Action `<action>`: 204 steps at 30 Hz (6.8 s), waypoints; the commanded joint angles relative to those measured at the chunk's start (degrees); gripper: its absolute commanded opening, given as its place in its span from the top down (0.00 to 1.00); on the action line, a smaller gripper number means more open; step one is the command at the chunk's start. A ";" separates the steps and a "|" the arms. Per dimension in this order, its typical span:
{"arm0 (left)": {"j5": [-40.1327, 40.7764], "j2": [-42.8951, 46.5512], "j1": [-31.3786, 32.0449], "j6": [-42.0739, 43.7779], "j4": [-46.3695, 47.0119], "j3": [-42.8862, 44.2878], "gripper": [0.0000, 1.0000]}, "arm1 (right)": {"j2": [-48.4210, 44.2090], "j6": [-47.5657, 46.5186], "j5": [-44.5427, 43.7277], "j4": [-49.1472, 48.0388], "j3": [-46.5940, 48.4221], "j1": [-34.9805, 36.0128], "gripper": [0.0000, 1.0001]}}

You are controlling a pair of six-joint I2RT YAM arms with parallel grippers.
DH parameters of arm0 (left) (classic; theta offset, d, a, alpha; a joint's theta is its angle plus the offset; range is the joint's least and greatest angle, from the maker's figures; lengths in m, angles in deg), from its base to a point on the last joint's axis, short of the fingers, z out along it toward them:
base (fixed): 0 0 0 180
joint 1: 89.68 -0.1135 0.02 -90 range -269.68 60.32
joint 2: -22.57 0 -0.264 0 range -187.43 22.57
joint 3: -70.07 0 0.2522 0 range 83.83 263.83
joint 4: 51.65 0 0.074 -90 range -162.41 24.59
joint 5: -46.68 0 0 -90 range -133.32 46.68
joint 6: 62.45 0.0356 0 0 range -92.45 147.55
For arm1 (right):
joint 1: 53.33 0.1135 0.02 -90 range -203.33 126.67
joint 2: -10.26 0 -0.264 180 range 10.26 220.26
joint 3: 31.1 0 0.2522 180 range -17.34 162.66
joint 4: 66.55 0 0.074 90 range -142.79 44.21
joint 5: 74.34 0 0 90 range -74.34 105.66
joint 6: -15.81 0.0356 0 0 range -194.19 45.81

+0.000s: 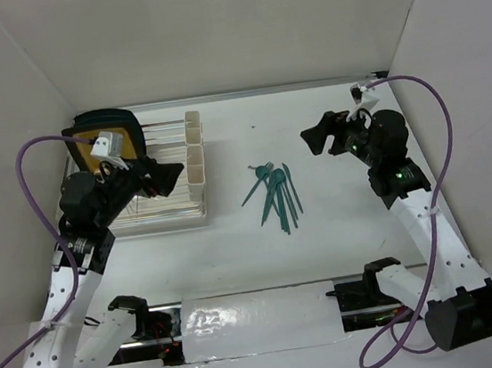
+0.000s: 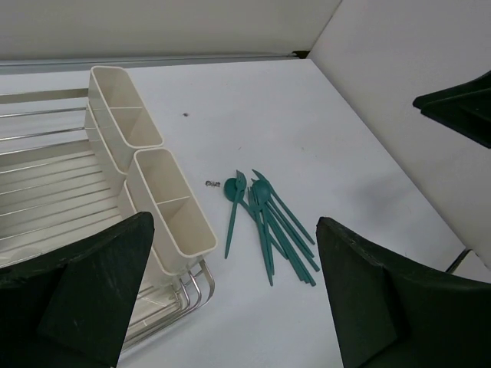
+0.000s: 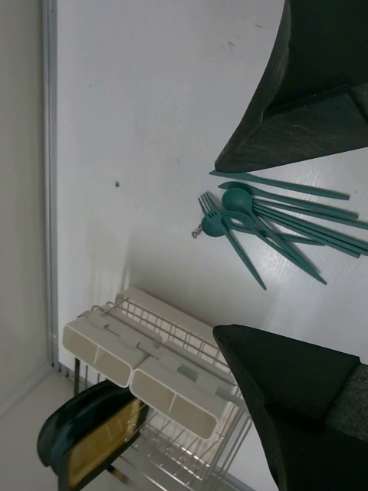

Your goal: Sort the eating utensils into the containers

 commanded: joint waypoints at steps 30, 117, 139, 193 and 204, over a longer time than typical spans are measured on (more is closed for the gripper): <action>2.57 -2.36 -3.25 7.12 -0.95 0.99 0.00 | 39.91 3.67 -26.68 -5.30 0.71 21.45 0.49; 9.16 -8.95 -4.74 9.50 -0.33 -0.07 0.00 | 80.38 1.66 7.51 -64.99 52.75 23.39 0.49; 7.58 -7.81 -4.74 8.71 -0.68 0.02 0.00 | 29.31 -2.84 -22.36 -19.02 4.43 28.22 0.19; 7.93 -9.39 -4.83 7.92 -0.24 -0.33 0.00 | 49.21 17.83 -40.59 0.43 10.50 35.16 1.00; 7.14 -10.18 -4.83 8.79 -0.07 -0.24 0.00 | 23.50 -0.54 -16.32 -34.02 -2.28 29.98 1.00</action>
